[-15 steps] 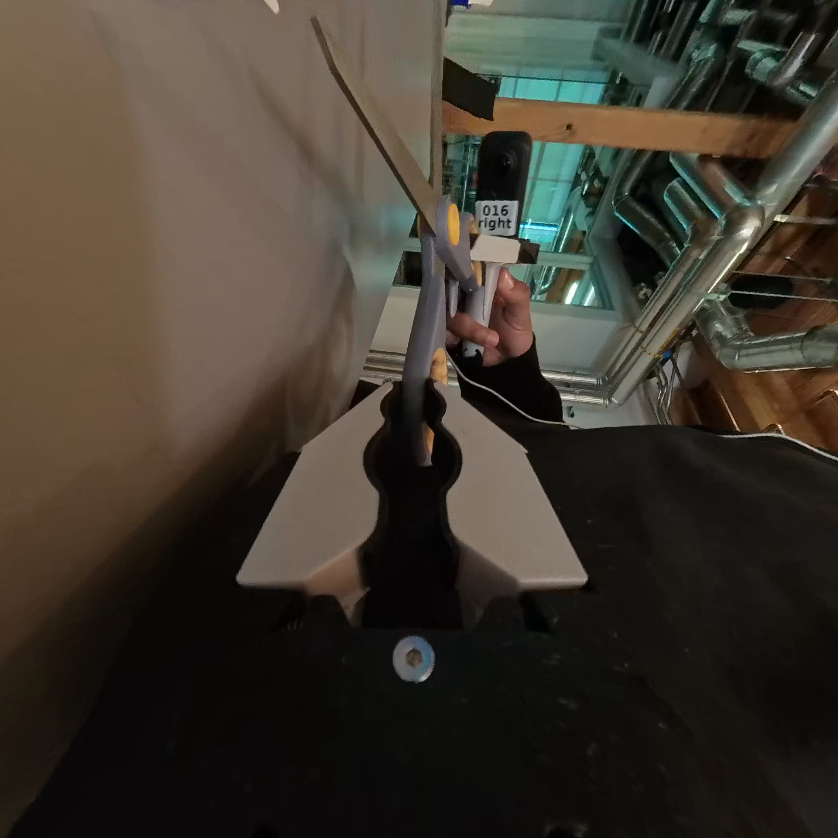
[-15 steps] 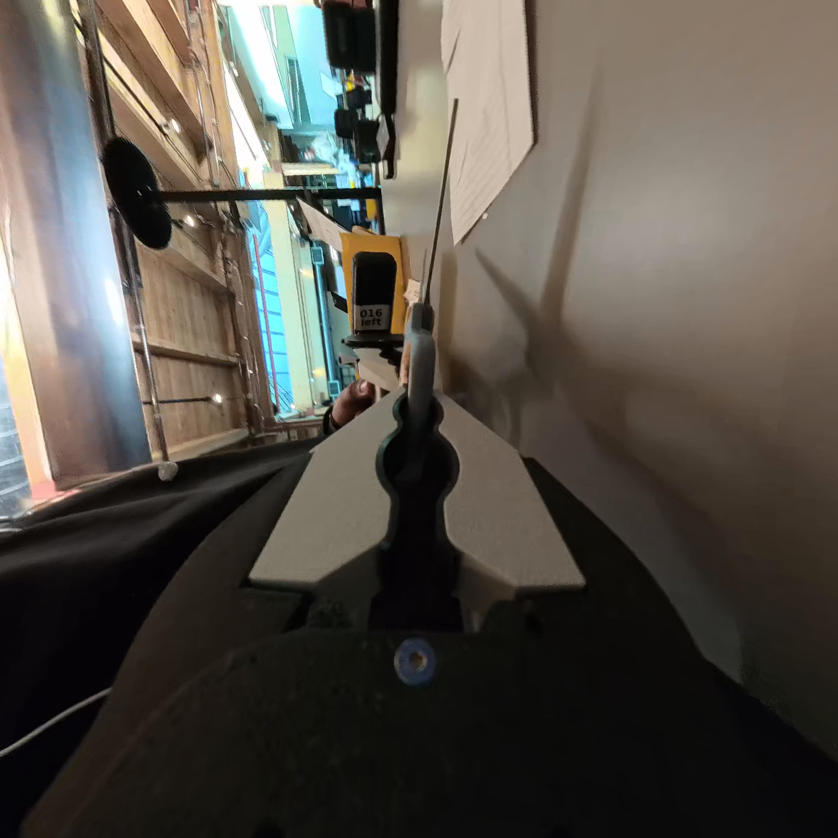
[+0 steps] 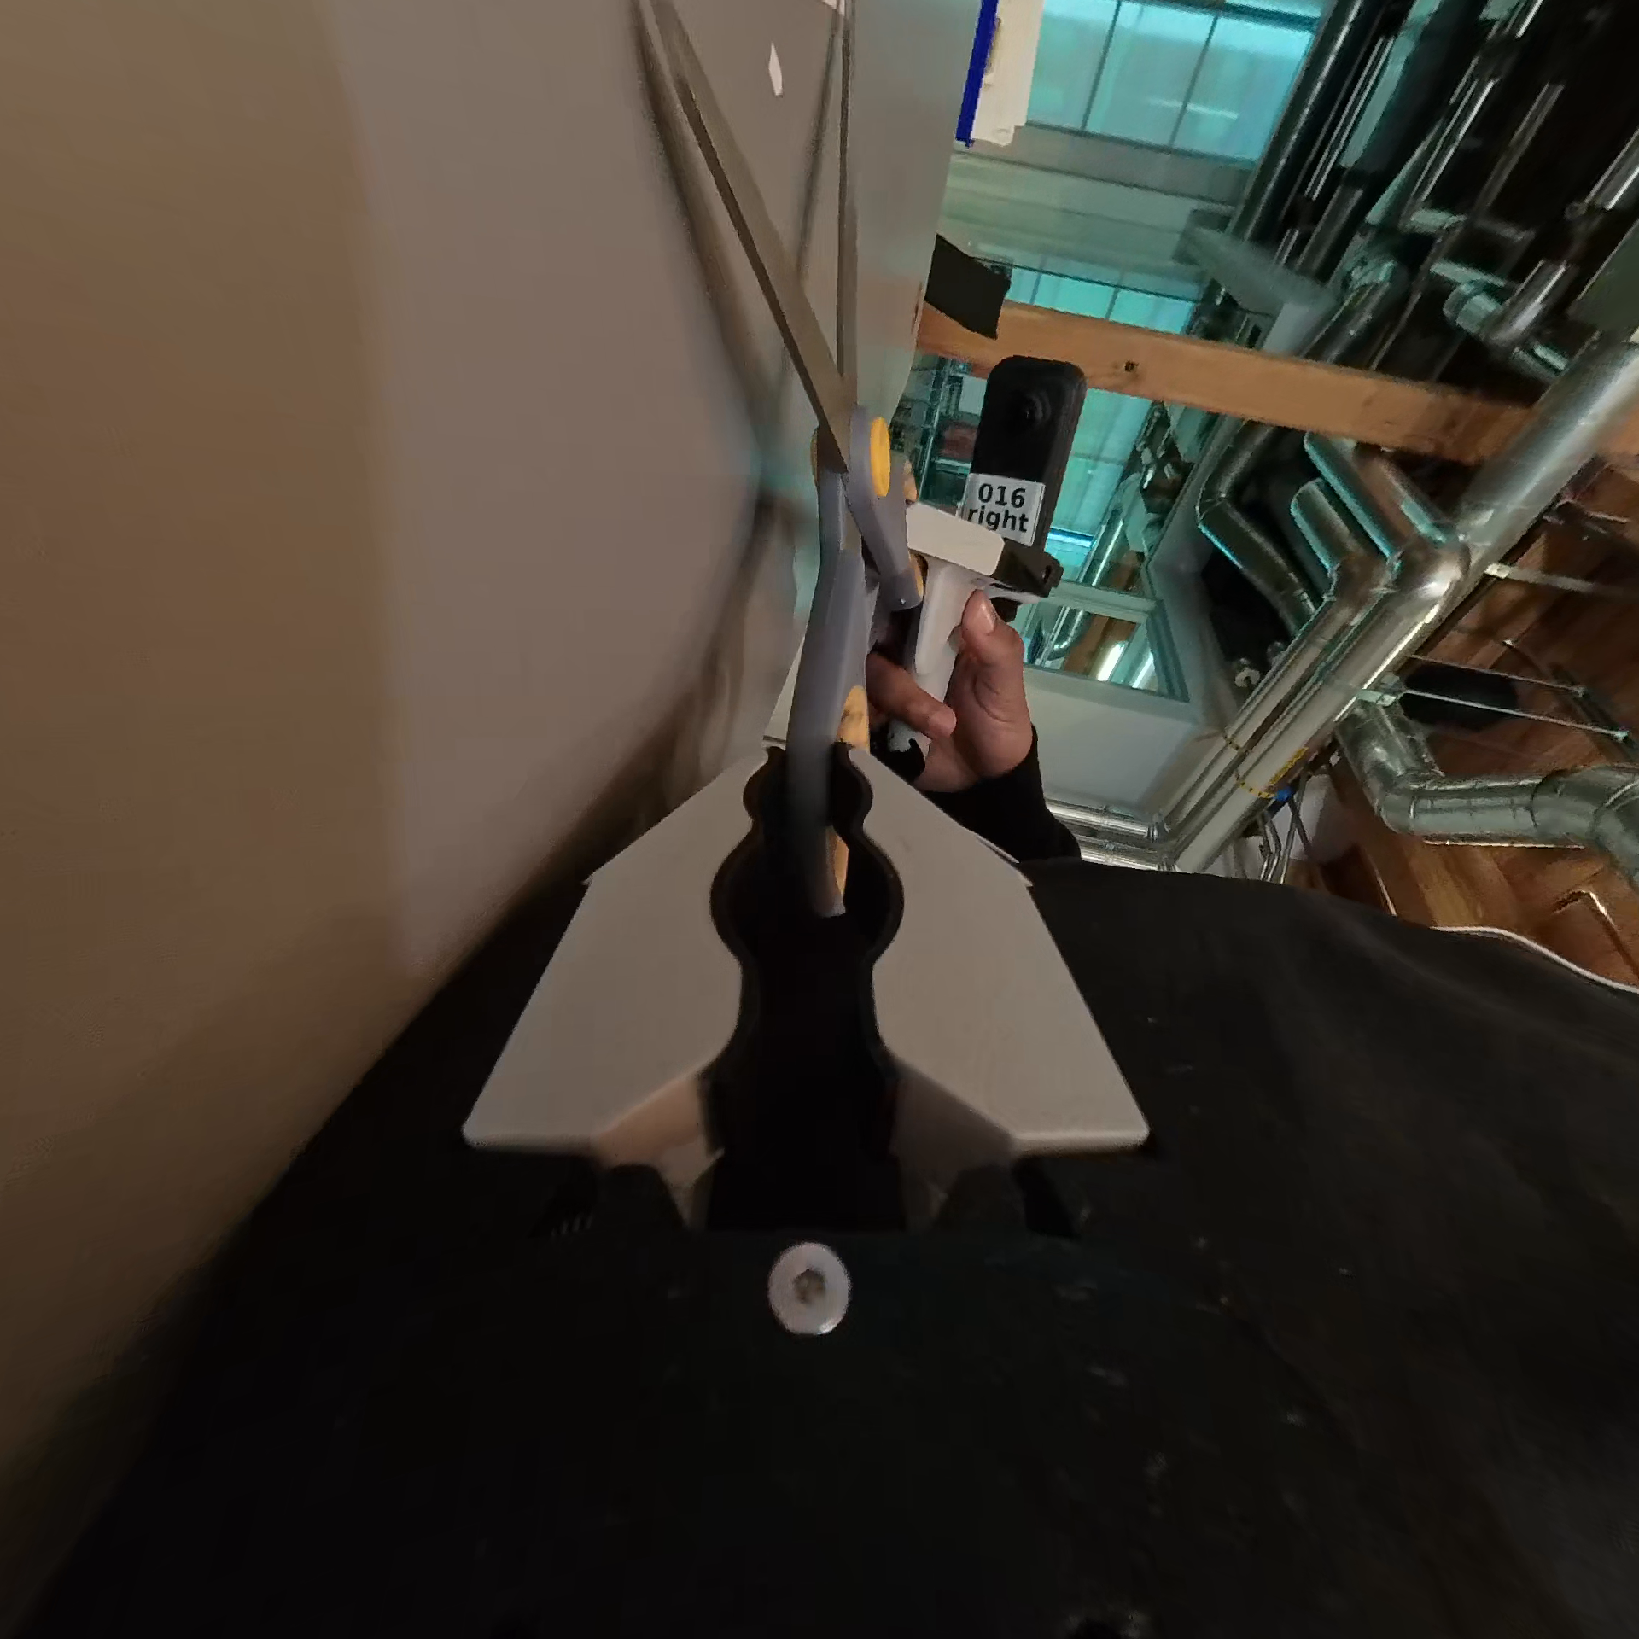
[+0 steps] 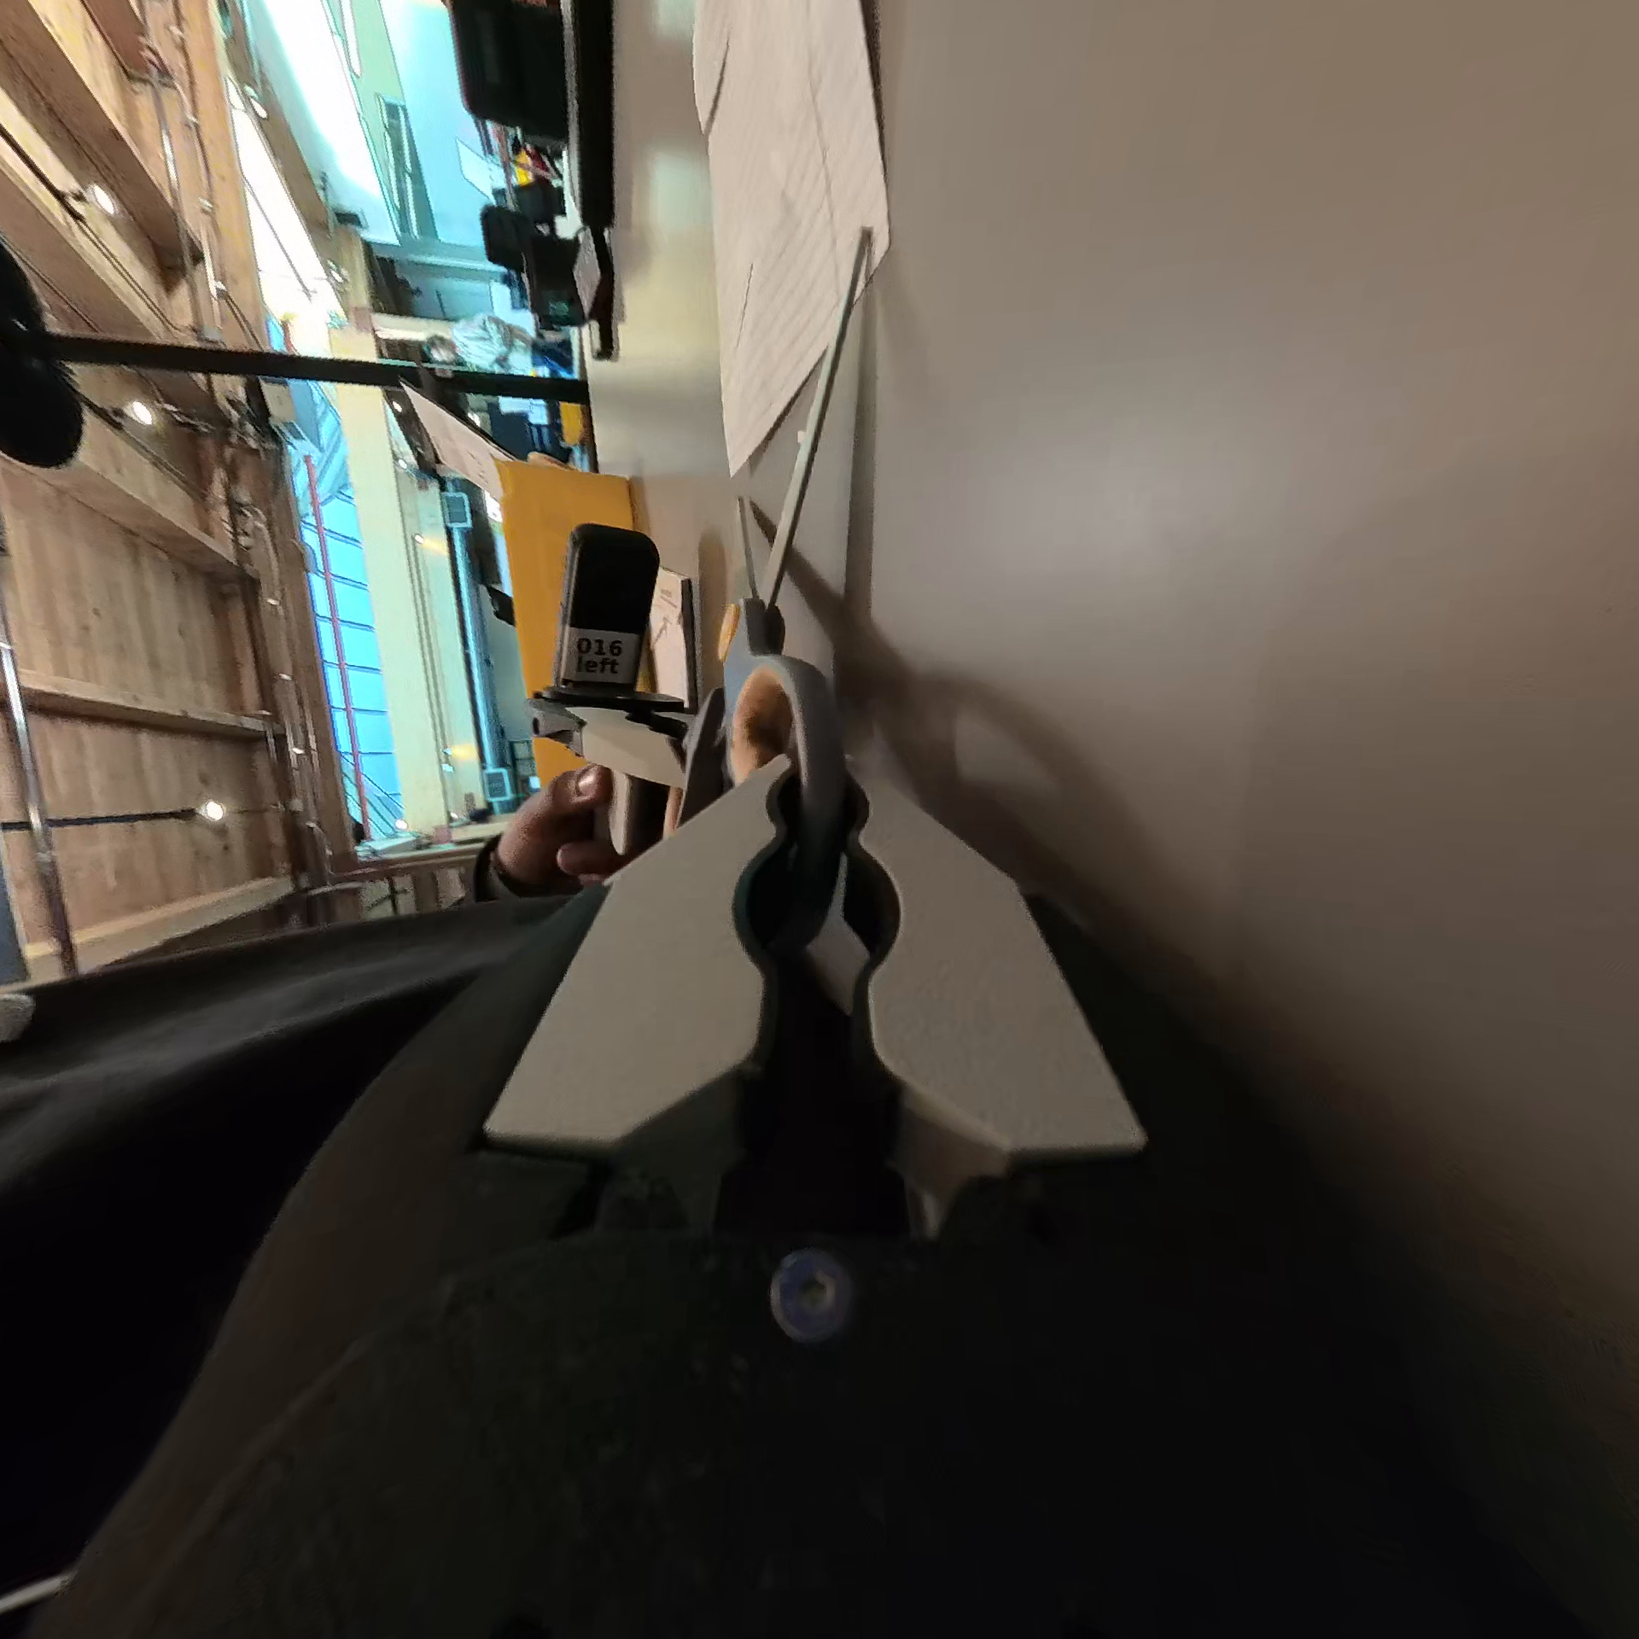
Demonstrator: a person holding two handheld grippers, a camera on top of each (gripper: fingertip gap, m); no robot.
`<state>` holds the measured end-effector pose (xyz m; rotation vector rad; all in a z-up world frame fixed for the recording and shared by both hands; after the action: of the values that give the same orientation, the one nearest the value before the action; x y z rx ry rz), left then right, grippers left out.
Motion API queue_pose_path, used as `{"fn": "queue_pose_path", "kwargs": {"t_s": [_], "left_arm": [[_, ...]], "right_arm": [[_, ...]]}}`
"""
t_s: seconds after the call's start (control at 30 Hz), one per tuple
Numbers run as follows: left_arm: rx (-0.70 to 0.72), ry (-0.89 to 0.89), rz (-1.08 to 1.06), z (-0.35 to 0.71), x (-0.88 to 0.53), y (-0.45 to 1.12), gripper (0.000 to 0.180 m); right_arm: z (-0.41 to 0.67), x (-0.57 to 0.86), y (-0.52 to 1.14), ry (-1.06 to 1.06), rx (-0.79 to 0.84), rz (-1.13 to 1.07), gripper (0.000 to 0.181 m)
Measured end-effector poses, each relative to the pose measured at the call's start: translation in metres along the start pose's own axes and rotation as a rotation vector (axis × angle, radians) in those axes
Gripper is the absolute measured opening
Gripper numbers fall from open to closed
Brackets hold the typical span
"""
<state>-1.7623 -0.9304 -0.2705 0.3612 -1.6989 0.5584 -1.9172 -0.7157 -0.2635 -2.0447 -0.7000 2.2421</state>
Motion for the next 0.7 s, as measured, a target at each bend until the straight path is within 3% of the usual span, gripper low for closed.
{"fn": "queue_pose_path", "kwargs": {"t_s": [0.7], "left_arm": [[0.072,0.052,-0.071,0.027,0.005,0.000,0.007]], "right_arm": [[0.043,-0.018,0.028,-0.100,-0.064,0.008,0.003]]}}
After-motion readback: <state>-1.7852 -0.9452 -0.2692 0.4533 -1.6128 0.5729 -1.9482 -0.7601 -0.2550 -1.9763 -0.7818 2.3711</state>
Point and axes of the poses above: each gripper's, where its closed fingertips meet, y out along the fingers, z out of its top, x = y × z across the jaws, the point moved 9 cm from there along -y, back along the fingers, and after that the axes turned 2 degrees about y, right-handed, at the moved point
